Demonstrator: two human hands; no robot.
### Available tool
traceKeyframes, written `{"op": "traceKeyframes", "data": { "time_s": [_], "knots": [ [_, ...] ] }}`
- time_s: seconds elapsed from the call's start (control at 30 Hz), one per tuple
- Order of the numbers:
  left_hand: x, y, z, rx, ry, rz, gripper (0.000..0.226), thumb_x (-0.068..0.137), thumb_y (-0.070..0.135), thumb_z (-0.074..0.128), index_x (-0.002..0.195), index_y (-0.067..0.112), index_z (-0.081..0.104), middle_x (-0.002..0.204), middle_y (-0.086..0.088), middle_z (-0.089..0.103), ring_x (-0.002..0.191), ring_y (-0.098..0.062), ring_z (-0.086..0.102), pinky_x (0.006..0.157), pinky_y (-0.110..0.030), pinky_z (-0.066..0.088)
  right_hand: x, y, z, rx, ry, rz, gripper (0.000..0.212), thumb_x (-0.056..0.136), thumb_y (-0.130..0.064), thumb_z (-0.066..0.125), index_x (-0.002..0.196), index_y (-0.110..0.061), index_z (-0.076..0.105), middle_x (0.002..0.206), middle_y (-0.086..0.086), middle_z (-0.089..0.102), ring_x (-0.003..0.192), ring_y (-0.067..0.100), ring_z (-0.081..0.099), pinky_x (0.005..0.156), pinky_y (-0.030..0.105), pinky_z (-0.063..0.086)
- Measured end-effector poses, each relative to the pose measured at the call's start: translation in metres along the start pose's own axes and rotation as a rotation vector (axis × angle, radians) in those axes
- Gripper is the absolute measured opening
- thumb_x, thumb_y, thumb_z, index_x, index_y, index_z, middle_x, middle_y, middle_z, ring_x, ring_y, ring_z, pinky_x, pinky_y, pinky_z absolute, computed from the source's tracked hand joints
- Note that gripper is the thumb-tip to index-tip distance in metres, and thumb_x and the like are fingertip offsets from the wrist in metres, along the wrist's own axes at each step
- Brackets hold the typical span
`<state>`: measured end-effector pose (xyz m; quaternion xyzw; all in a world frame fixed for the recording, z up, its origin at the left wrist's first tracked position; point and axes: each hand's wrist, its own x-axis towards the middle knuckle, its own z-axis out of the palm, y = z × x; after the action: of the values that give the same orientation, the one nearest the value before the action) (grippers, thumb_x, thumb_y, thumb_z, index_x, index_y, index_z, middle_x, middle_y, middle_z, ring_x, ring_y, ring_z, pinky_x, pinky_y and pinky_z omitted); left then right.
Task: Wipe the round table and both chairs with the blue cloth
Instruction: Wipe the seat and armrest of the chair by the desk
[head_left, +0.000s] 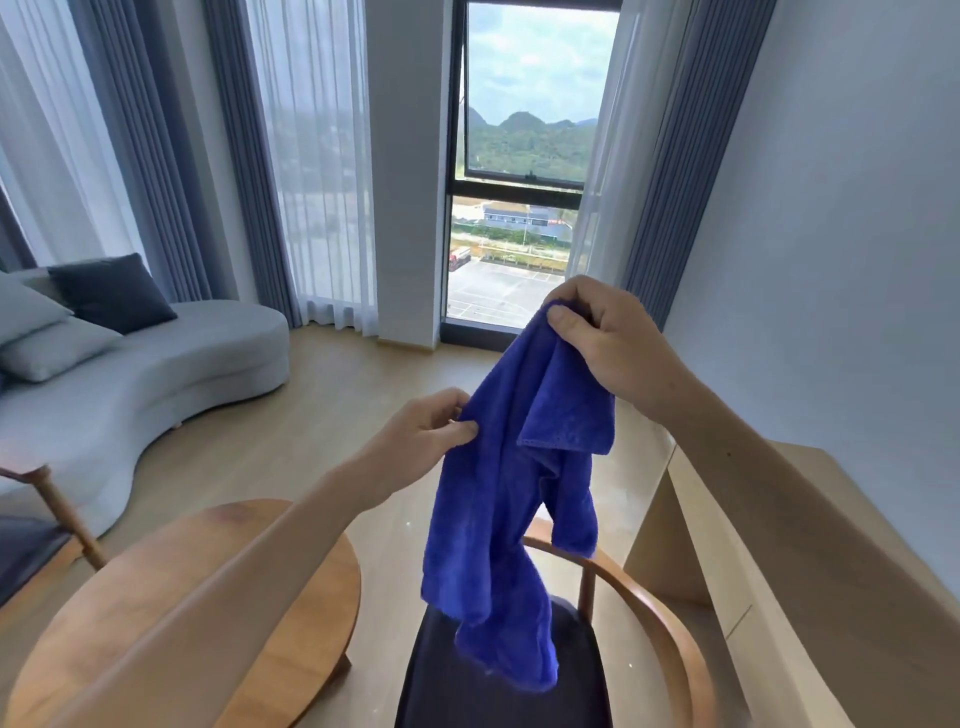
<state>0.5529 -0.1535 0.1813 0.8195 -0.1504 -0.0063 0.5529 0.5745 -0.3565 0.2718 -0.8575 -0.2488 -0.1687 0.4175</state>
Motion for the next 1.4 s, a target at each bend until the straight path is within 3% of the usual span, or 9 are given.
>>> {"op": "traceKeyframes", "data": {
  "time_s": [0.3, 0.4, 0.5, 0.67, 0.8, 1.03, 1.2, 1.27, 1.4],
  "knots": [
    [0.017, 0.029, -0.015, 0.188, 0.065, 0.071, 0.015, 0.092, 0.004, 0.056, 0.084, 0.016, 0.062, 0.086, -0.004, 0.065, 0.083, -0.026, 0.061, 0.082, -0.043, 0.051, 0.005, 0.018, -0.035, -0.25, 0.005, -0.109, 0.02, 0.097, -0.012, 0.048, 0.099, -0.026, 0.063, 0.089, -0.027, 0.057, 0.087, -0.006, 0.053, 0.078, 0.014, 0.037],
    [0.023, 0.037, -0.012, 0.147, 0.029, 0.016, 0.02, 0.088, -0.001, 0.053, 0.077, 0.015, 0.057, 0.079, 0.001, 0.059, 0.076, -0.015, 0.055, 0.071, -0.031, 0.045, 0.005, 0.02, -0.044, -0.248, -0.014, -0.144, 0.029, 0.095, -0.004, 0.048, 0.1, -0.028, 0.063, 0.093, -0.029, 0.057, 0.091, -0.009, 0.053, 0.082, 0.012, 0.038],
    [0.028, 0.043, -0.006, 0.128, -0.087, -0.108, 0.006, 0.067, 0.01, 0.052, 0.072, 0.012, 0.051, 0.069, 0.006, 0.053, 0.068, -0.013, 0.05, 0.065, -0.026, 0.039, 0.005, 0.022, -0.048, -0.294, -0.051, -0.228, 0.032, 0.09, 0.002, 0.05, 0.104, -0.022, 0.066, 0.099, -0.019, 0.06, 0.093, -0.008, 0.053, 0.084, 0.003, 0.035],
    [0.029, 0.042, -0.003, 0.149, -0.257, -0.254, 0.031, 0.057, 0.019, 0.046, 0.085, 0.01, 0.057, 0.081, 0.002, 0.062, 0.078, -0.017, 0.058, 0.077, -0.032, 0.045, 0.006, 0.039, -0.043, -0.452, 0.074, -0.367, 0.026, 0.09, -0.002, 0.05, 0.107, -0.006, 0.069, 0.108, 0.005, 0.058, 0.097, 0.007, 0.049, 0.088, 0.0, 0.031],
    [0.03, 0.037, -0.005, 0.193, -0.278, -0.274, 0.054, 0.065, 0.024, 0.048, 0.115, 0.01, 0.06, 0.109, -0.002, 0.068, 0.095, -0.016, 0.064, 0.087, -0.033, 0.052, 0.002, 0.049, -0.041, -0.517, 0.204, -0.362, 0.025, 0.093, -0.016, 0.048, 0.102, -0.011, 0.071, 0.107, 0.006, 0.054, 0.092, 0.013, 0.05, 0.081, 0.022, 0.043],
    [0.019, 0.019, 0.0, 0.009, -0.275, -0.294, 0.046, 0.069, 0.015, 0.057, 0.115, 0.012, 0.058, 0.114, -0.006, 0.069, 0.102, -0.022, 0.067, 0.087, -0.038, 0.056, 0.0, 0.049, -0.04, -0.597, 0.449, -0.318, 0.043, 0.097, -0.034, 0.032, 0.107, -0.013, 0.068, 0.08, 0.007, 0.066, 0.069, 0.026, 0.06, 0.072, 0.044, 0.05],
    [0.016, 0.015, 0.018, 0.098, -0.33, -0.309, 0.03, 0.077, -0.005, 0.05, 0.093, 0.015, 0.066, 0.085, 0.006, 0.068, 0.082, -0.013, 0.063, 0.075, -0.025, 0.052, 0.003, 0.053, -0.036, -0.555, 0.456, -0.207, 0.039, 0.099, -0.036, 0.032, 0.11, -0.015, 0.063, 0.073, 0.007, 0.068, 0.062, 0.028, 0.061, 0.063, 0.045, 0.053],
    [0.017, 0.013, 0.021, 0.139, -0.344, -0.338, 0.034, 0.079, -0.003, 0.049, 0.097, 0.022, 0.064, 0.091, 0.007, 0.067, 0.081, -0.011, 0.062, 0.07, -0.024, 0.052, 0.003, 0.056, -0.036, -0.51, 0.445, -0.172, 0.032, 0.1, -0.031, 0.036, 0.109, -0.013, 0.061, 0.074, 0.008, 0.067, 0.062, 0.027, 0.06, 0.063, 0.045, 0.053],
    [0.017, 0.002, 0.019, 0.2, -0.344, -0.424, 0.04, 0.07, 0.026, 0.053, 0.11, 0.032, 0.056, 0.118, 0.005, 0.064, 0.11, -0.018, 0.061, 0.096, -0.038, 0.051, 0.001, 0.065, -0.035, -0.451, 0.422, -0.09, 0.027, 0.101, -0.028, 0.04, 0.105, -0.009, 0.058, 0.077, 0.008, 0.066, 0.066, 0.026, 0.061, 0.066, 0.045, 0.053]
  ]
}}
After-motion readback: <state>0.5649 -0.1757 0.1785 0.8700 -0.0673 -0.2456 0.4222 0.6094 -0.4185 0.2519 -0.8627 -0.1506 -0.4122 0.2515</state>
